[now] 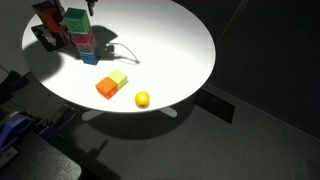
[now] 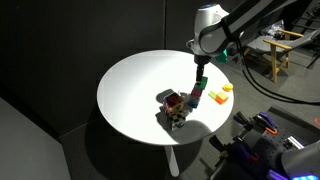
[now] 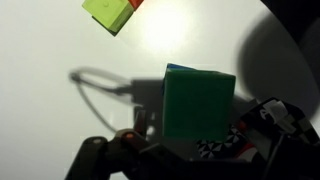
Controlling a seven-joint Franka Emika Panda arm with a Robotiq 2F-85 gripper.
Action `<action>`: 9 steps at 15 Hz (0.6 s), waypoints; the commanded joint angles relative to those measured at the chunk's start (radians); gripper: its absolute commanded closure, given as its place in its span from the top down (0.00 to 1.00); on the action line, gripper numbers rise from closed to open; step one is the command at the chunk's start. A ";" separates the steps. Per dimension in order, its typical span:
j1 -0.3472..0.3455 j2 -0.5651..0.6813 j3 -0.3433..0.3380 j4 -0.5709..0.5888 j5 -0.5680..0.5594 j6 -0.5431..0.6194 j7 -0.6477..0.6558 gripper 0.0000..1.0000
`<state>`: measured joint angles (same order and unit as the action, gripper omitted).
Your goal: Put the green block on top of the pink block
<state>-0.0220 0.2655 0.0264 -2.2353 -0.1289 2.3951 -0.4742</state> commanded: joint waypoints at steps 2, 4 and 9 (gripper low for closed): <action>-0.007 -0.055 0.011 -0.012 0.000 -0.037 0.004 1.00; -0.005 -0.079 0.011 -0.021 0.004 -0.044 0.013 1.00; 0.000 -0.146 0.007 -0.056 0.021 -0.071 0.046 1.00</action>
<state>-0.0220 0.1855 0.0305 -2.2516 -0.1261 2.3532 -0.4648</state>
